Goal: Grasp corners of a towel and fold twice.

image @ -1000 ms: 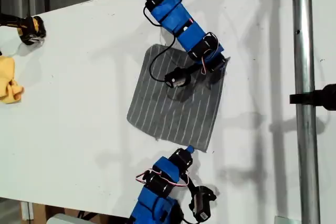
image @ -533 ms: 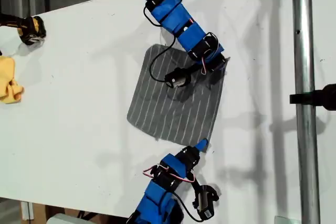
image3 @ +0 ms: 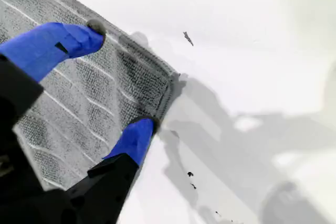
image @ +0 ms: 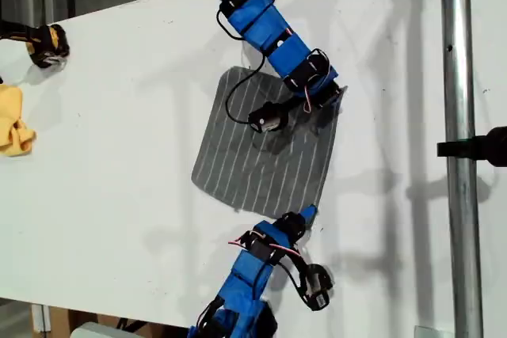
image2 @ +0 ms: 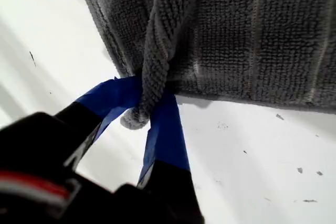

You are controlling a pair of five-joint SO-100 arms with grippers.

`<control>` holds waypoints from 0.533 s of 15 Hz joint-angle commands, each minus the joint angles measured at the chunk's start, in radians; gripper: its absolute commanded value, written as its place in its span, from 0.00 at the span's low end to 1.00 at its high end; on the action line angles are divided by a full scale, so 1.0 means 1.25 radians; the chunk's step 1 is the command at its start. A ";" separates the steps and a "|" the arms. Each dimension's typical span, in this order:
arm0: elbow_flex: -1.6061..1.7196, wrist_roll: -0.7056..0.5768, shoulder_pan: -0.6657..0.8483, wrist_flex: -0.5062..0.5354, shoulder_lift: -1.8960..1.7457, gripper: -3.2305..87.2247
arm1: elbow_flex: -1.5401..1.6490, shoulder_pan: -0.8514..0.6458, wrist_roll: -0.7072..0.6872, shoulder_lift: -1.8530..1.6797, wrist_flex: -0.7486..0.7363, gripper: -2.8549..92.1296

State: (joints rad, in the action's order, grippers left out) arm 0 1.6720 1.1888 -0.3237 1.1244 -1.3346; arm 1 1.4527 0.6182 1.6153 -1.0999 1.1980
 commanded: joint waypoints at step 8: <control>-0.002 0.064 0.034 -0.075 0.086 0.02 | -0.028 0.013 0.015 -0.036 0.009 0.03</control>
State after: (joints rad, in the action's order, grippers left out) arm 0 1.6720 1.2533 -0.2899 1.0216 -1.2180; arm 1 1.4496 0.6228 1.6276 -1.0999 1.1980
